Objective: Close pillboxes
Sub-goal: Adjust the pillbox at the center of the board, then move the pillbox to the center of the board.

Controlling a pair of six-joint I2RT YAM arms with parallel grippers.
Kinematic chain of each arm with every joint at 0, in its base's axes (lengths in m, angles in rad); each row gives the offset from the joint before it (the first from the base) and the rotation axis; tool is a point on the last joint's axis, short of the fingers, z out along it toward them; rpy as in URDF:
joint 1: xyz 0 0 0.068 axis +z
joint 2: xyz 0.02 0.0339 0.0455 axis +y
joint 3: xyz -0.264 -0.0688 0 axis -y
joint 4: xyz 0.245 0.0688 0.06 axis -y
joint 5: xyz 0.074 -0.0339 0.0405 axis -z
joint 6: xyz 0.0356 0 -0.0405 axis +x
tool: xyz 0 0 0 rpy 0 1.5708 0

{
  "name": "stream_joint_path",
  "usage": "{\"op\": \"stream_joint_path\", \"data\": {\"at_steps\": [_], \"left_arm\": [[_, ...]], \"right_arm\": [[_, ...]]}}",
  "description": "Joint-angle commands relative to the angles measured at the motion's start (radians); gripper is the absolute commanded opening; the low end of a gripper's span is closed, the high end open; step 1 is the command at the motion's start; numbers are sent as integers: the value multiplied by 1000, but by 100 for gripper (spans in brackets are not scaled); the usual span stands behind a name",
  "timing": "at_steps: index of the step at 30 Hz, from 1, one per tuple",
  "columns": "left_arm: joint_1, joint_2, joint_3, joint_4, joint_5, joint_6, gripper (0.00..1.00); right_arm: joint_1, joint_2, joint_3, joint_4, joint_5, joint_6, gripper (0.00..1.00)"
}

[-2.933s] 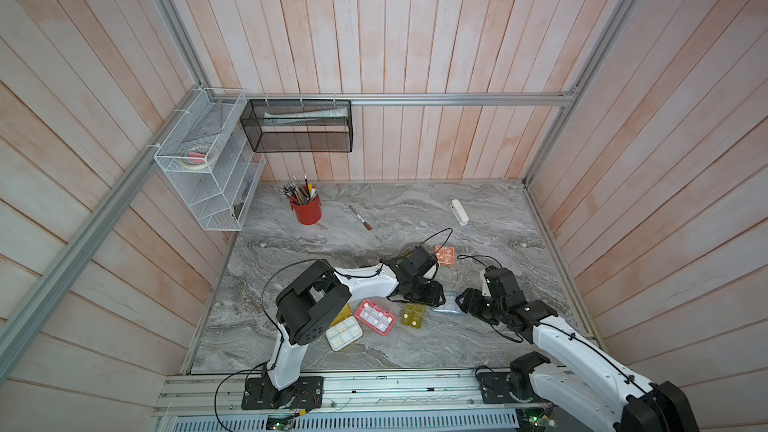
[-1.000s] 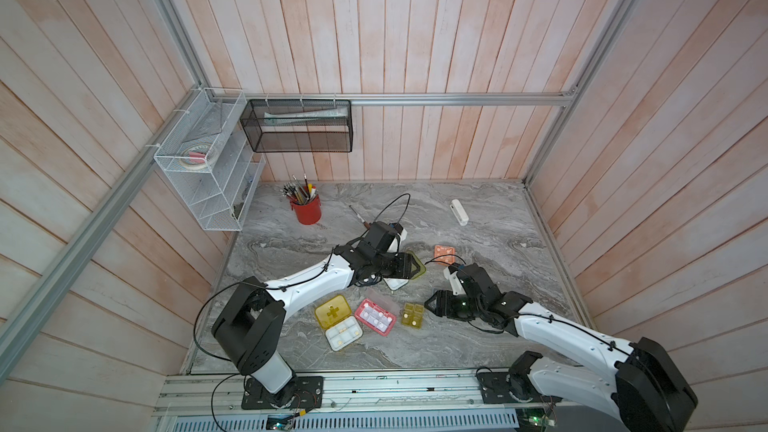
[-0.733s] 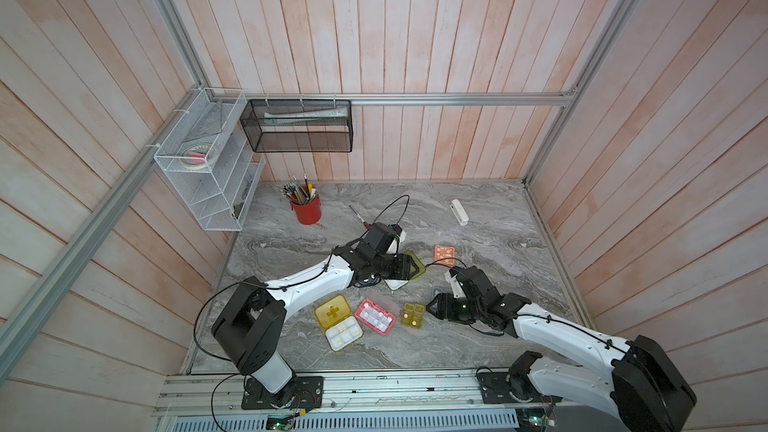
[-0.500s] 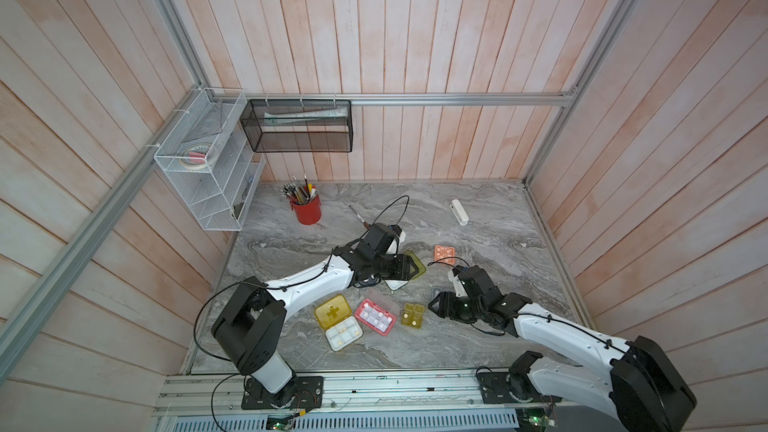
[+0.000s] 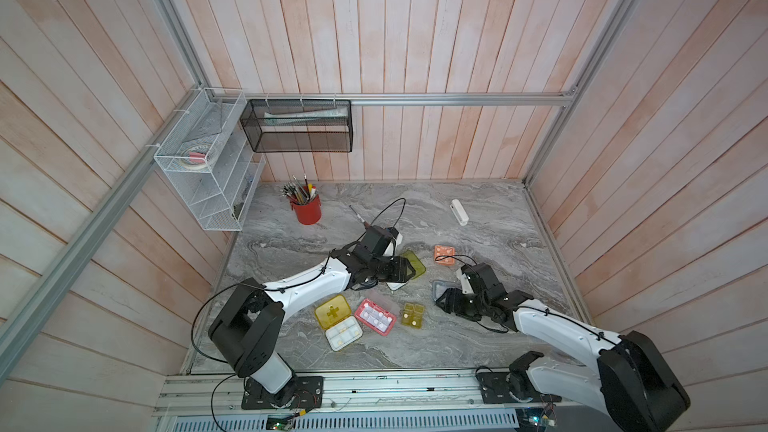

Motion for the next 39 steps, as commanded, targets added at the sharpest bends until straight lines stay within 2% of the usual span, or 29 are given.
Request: {"op": "stream_joint_path", "data": {"at_steps": [1,10,17,24,30,39], "left_arm": [[9,-34,-16,10,12,4,57],[15,-35,-24,25,20,2,57],[18,-50,-28,25,21,11,57],[22,-56,-33,36,37,16,57],[24,-58,-40,36,49,10,57],[42,-112,-85,23,38,15,57]], "right_arm": [[-14,9,-10,-3,-7,-31,65],[-50,-16,-21,-8,-12,-42,65],[-45,-42,12,-12,-79,-54,65],[60,-128,77,-25,-86,-44,65],[117,-102,83,60,-164,-18,65],[237,-83,130,67,-102,21,65]]}}
